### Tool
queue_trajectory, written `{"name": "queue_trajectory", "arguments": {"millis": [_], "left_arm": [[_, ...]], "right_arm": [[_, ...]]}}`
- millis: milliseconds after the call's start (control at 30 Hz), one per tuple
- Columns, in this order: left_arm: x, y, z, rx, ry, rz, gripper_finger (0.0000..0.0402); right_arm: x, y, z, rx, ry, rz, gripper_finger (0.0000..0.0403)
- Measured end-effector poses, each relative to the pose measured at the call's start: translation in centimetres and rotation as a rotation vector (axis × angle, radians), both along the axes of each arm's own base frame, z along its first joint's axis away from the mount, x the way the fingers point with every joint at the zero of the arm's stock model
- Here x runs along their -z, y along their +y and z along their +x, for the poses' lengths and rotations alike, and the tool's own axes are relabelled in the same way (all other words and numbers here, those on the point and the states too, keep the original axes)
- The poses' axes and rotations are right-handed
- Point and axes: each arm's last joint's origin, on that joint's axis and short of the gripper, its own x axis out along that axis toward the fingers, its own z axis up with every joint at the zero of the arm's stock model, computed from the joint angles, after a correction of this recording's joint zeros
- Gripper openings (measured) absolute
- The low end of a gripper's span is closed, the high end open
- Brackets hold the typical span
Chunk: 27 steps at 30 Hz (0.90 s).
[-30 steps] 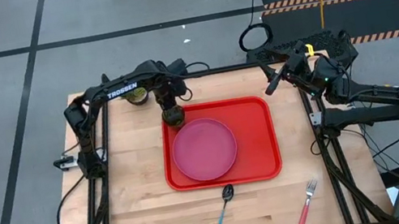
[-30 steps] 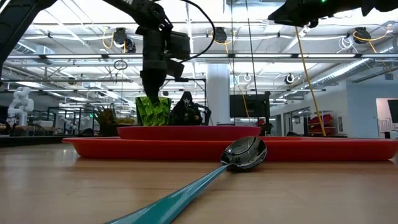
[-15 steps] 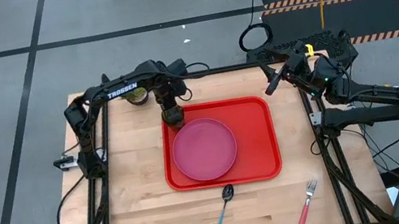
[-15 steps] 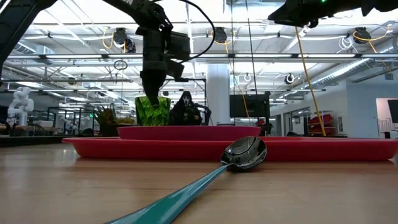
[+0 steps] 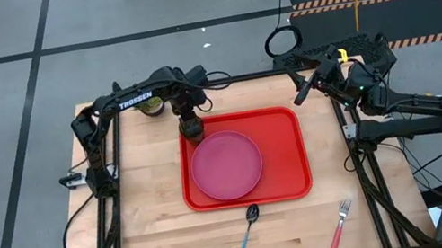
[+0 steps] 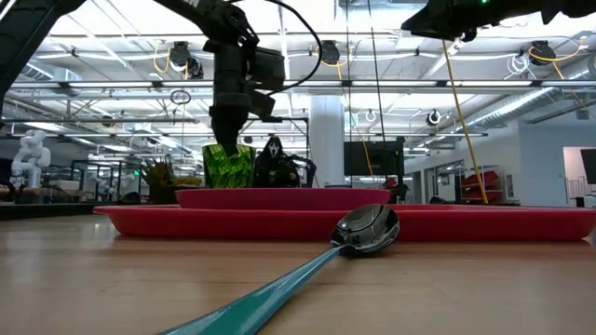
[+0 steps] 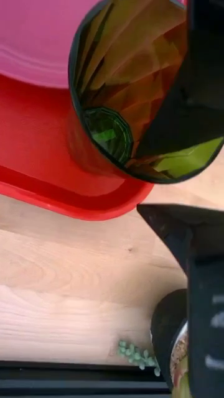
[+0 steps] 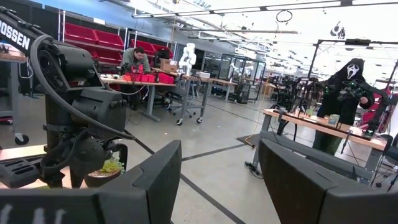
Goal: Pick and place plate/cup/fork/spoon on tray
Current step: Put the green glass on the orange tray to the top left of the pink plate, then adjust the orange tray
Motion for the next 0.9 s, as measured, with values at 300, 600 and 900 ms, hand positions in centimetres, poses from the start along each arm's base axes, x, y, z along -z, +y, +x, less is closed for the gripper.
{"name": "queue_trajectory", "arguments": {"millis": [300,600,900], "left_arm": [[0.0,0.0,-0.1,0.011,0.007,0.001,0.0206],[-0.9,0.0,-0.2,0.015,0.032,0.018,0.0209],[-1.6,-0.3,-0.4,0.042,0.023,0.032,0.0209]], "right_arm": [[0.0,0.0,0.0,0.000,0.000,0.000,0.0208],[0.0,0.0,0.0,0.000,0.000,0.000,0.0208],[0.0,0.0,0.0,0.000,-0.001,0.000,0.0208]]}}
